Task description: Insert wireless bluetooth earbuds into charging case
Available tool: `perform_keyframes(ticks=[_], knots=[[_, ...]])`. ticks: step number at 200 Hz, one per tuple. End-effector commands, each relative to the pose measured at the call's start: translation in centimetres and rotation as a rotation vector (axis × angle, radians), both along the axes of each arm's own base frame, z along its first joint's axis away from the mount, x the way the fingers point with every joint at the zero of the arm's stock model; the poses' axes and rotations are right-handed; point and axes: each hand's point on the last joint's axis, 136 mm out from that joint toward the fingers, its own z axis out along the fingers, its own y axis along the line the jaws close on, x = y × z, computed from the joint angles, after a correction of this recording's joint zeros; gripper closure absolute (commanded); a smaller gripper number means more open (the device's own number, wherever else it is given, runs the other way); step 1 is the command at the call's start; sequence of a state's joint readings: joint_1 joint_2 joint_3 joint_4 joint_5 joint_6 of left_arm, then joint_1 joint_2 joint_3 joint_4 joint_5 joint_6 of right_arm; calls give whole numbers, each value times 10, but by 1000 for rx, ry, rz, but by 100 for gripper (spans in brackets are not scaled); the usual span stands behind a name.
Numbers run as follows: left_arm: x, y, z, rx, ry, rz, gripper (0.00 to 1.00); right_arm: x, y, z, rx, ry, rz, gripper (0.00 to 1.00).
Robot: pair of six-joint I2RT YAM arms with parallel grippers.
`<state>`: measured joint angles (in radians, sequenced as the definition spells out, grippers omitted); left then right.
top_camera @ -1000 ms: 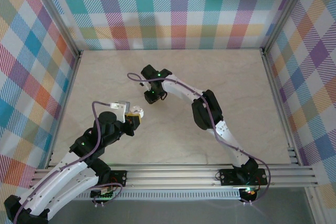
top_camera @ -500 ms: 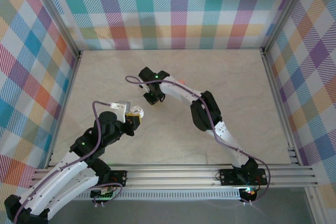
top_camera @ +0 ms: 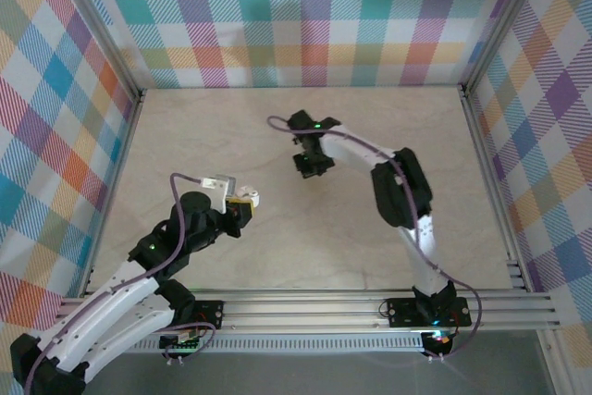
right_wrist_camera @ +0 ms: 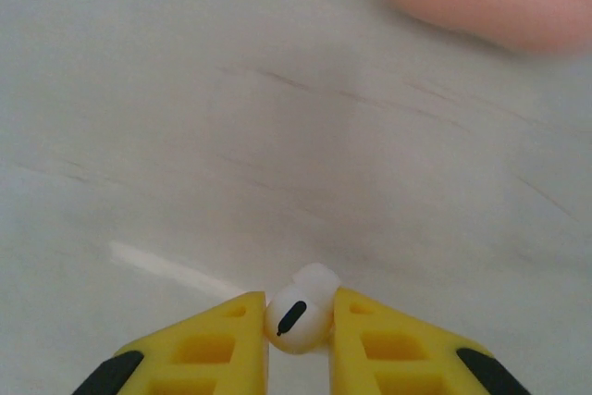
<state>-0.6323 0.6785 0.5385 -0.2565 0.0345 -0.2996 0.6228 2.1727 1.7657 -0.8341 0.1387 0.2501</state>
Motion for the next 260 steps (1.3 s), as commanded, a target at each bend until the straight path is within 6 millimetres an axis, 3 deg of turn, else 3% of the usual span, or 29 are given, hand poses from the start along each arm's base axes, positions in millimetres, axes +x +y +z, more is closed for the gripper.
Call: perform_keyframes(ticks=[1,39,78,108,145,183,219,241,260], knots=[[11,-19,28,-85,-52,-42,100,-5,-31,17,86,2,-180,79],[27,-45,27,-116,-30,-101,100,-50,-93,0,46,94,-351,78],[37,-73,24,-123,-3,-171,100,-79,-115,-22,82,173,-487,78],[39,-85,23,-121,2,-199,100,-78,-109,-27,162,222,-551,74],[36,-83,23,-119,-5,-195,100,-73,-102,-25,202,249,-557,55],[34,-78,21,-120,-5,-176,100,-67,-100,8,302,213,-552,48],[37,-82,20,-127,3,-180,100,-62,-124,44,333,114,-542,50],[40,-87,18,-129,10,-183,100,-66,-146,35,293,94,-550,61],[42,-92,16,-125,18,-192,100,-73,-153,19,248,107,-530,70]])
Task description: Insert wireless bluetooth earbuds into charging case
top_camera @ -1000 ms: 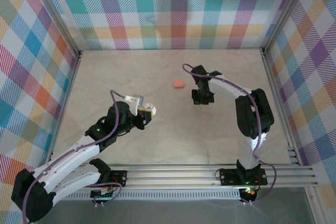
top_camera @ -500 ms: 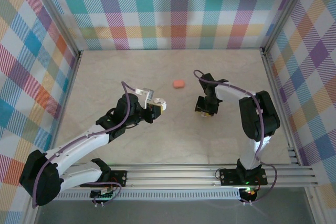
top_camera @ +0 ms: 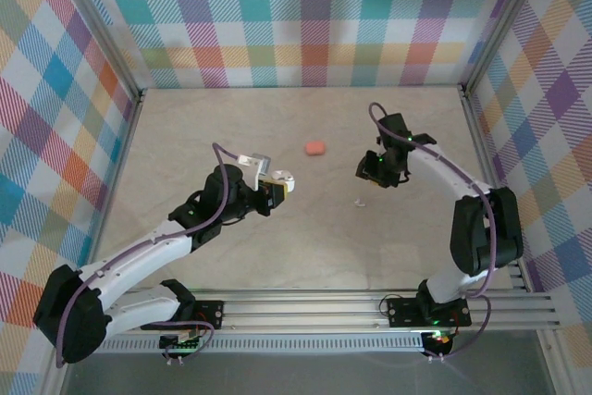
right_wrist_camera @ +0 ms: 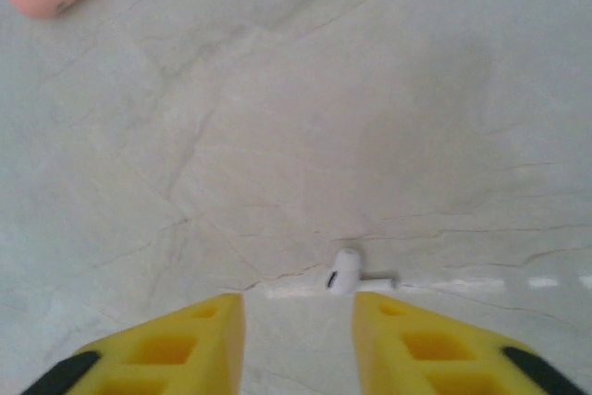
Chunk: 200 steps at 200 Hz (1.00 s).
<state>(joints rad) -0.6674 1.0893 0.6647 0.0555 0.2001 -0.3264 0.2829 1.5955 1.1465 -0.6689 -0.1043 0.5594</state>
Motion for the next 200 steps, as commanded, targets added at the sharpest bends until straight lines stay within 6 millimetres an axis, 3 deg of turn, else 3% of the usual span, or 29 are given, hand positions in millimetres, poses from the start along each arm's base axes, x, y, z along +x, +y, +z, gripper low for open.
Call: perform_keyframes(ticks=[1,42,95,200], knots=[[3,-12,12,-34,-20,-19,100,-18,-14,-30,-71,67,43,70],[6,-21,8,-25,-4,-37,100,-21,-16,-59,-102,91,110,78],[7,-22,3,-13,3,-36,100,-32,-10,-81,-71,147,134,83],[4,-20,7,-15,1,-39,100,-53,5,-85,-36,172,173,86]])
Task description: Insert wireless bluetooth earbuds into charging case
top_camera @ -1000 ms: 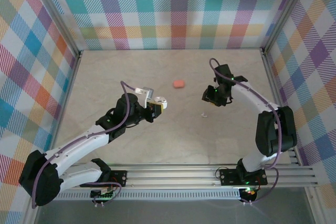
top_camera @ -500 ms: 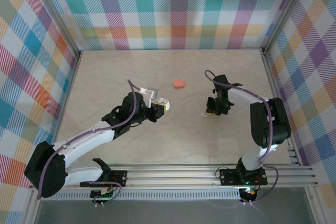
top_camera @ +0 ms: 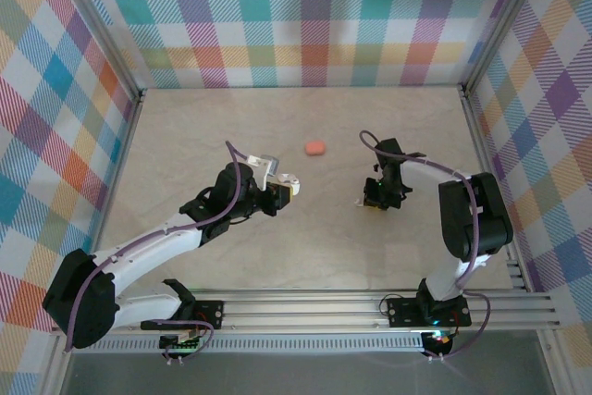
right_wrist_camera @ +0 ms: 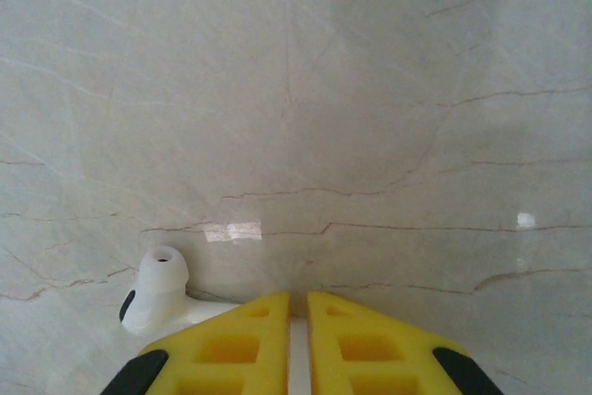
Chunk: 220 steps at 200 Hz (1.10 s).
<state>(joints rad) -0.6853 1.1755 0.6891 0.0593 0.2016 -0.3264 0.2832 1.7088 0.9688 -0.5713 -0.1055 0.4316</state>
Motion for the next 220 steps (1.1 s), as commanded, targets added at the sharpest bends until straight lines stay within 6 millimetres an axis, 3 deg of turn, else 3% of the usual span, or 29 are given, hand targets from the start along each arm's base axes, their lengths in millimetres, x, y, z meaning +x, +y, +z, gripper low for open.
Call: perform_keyframes(ticks=[1,68,121,167,192,220], knots=[[0,-9,25,-52,-44,-18,100,-13,16,-1,44,25,49,86],[-2,-6,27,-50,-49,-14,100,-18,34,5,50,24,99,86],[-3,-6,28,-51,-49,-13,100,-20,36,14,56,13,96,86],[-4,-4,27,-45,-51,-8,100,-8,35,51,82,-115,59,86],[-4,-4,25,-43,-50,-9,100,3,36,72,106,-192,67,75],[-2,-7,26,-49,-51,-14,100,12,33,68,65,-157,94,61]])
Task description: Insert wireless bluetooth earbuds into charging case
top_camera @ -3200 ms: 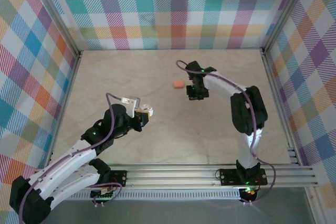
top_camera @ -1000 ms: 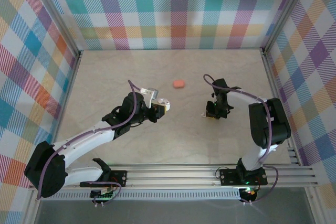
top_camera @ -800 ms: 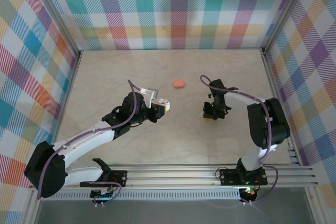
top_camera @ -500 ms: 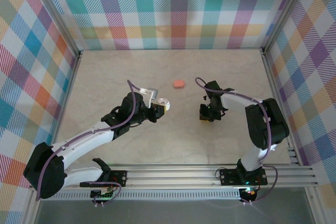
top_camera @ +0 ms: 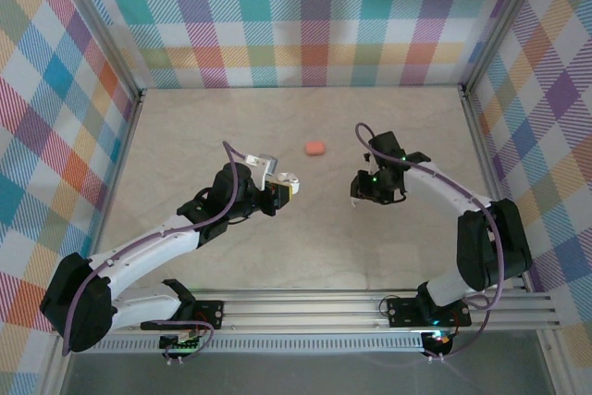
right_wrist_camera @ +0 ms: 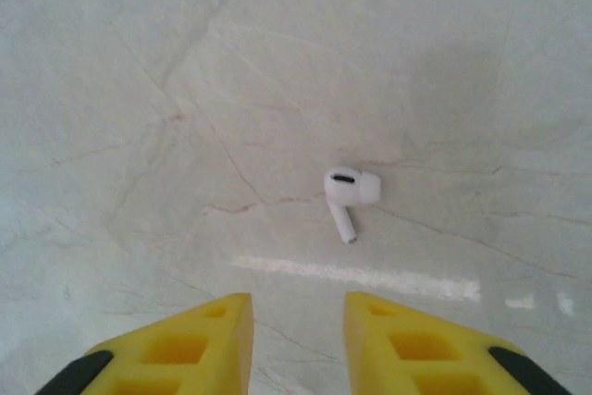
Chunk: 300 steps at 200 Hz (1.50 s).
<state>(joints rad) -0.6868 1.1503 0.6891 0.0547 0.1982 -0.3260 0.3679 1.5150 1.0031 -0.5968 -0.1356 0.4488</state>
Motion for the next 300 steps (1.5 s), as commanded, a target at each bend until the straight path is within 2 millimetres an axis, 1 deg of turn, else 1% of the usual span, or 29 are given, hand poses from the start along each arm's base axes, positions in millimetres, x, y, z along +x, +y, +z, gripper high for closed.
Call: perform_keyframes(ticks=[1,27,73,99,121,155,216,282,300], knots=[[-1,-8,18,-38,-34,-16,100,9,-3,-2,-33,21,16,61],[1,-11,18,-36,-34,-20,100,14,0,-15,-52,69,30,55],[3,-12,16,-26,-29,-21,100,23,1,-31,-83,118,36,55],[4,-12,14,-19,-26,-18,100,22,0,-37,-95,141,33,52],[4,-12,14,-17,-27,-18,100,21,1,-42,-92,160,31,52],[5,-14,12,-13,-21,-22,100,17,2,-50,-95,188,35,55],[5,-14,11,-5,-19,-29,100,14,6,-58,-111,203,55,57],[3,-12,14,-3,-23,-24,100,12,9,-65,-123,224,70,68],[3,-11,14,-2,-24,-24,100,12,10,-66,-124,226,72,69]])
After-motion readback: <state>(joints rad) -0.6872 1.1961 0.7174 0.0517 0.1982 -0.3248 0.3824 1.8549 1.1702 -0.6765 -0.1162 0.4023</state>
